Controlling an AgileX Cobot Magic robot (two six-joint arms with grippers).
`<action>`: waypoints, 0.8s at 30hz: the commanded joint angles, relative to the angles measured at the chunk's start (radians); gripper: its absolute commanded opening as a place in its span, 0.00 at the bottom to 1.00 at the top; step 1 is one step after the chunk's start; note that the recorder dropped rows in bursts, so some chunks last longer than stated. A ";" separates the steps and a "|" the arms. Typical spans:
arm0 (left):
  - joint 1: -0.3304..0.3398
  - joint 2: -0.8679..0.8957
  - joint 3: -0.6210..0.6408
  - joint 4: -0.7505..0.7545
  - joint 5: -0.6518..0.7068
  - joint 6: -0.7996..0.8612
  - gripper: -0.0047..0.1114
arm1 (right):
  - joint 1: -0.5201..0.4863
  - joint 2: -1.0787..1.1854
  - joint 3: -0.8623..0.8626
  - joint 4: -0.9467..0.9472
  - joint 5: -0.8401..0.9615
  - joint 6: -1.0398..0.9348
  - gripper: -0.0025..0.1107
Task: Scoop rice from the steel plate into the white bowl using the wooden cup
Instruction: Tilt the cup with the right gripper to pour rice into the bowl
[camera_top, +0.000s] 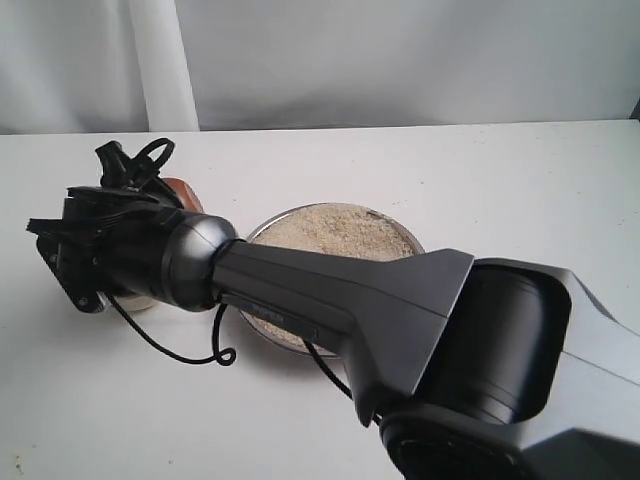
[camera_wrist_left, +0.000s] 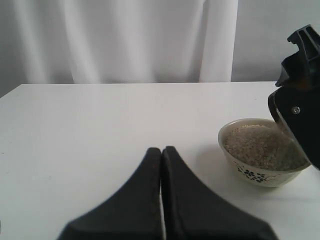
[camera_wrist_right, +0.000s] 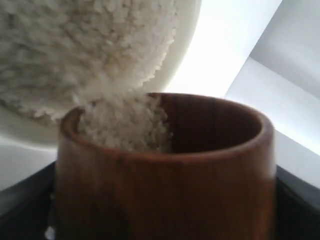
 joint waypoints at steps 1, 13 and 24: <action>-0.003 -0.003 0.002 0.000 -0.006 -0.004 0.04 | 0.011 -0.011 -0.011 -0.074 -0.004 -0.014 0.02; -0.003 -0.003 0.002 0.000 -0.006 -0.004 0.04 | 0.013 -0.011 -0.011 -0.196 -0.070 -0.021 0.02; -0.003 -0.003 0.002 0.000 -0.006 -0.004 0.04 | 0.013 -0.011 -0.011 -0.215 -0.136 -0.118 0.02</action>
